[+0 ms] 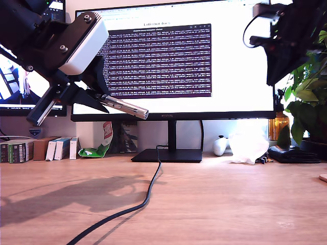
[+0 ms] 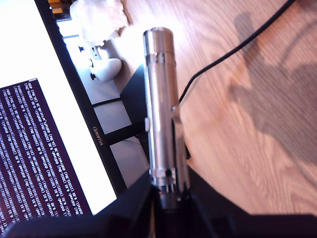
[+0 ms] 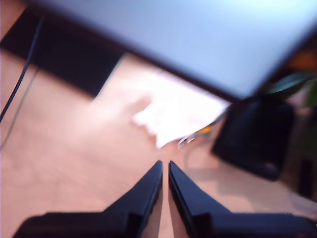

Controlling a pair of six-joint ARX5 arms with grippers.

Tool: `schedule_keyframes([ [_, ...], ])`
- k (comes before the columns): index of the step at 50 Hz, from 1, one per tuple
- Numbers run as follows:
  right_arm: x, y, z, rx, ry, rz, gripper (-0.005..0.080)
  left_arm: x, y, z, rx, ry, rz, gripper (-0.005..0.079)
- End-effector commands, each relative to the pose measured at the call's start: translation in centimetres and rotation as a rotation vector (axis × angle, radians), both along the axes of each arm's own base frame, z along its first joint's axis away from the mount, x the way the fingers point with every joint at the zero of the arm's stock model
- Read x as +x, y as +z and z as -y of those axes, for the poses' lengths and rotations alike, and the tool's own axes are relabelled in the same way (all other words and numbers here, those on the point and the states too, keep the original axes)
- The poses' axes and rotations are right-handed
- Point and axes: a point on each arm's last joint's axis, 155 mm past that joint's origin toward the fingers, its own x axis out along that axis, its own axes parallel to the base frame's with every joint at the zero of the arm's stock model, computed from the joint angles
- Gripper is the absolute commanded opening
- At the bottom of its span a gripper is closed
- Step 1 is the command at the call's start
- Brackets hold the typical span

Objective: Pick the metallic laser pointer with your right arm, pass it to your left arm, then place it down to the left side of the table

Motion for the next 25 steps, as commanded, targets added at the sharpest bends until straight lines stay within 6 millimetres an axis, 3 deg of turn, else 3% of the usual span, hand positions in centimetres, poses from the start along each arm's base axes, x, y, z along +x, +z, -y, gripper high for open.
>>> schedule_keyframes([
  [1, 0.0, 1.0, 0.1, -0.006, -0.013, 0.023, -0.0011, 0.1, -0.6, -0.2, -0.002, 0.009, -0.011, -0.0024],
  [6, 0.1, 1.3, 1.2, 0.002, -0.081, 0.025, -0.0011, 0.1, -0.6, -0.2, -0.003, 0.01, -0.012, -0.0024],
  [12, 0.5, 3.2, 3.0, -0.047, -0.138, 0.094, -0.0011, 0.1, -0.6, -0.2, -0.02, 0.023, -0.023, -0.0024],
  [25, -1.1, 7.5, 3.9, -0.057, -0.169, 0.211, -0.0011, 0.5, -0.6, -0.7, -0.084, 0.086, -0.065, -0.0024],
])
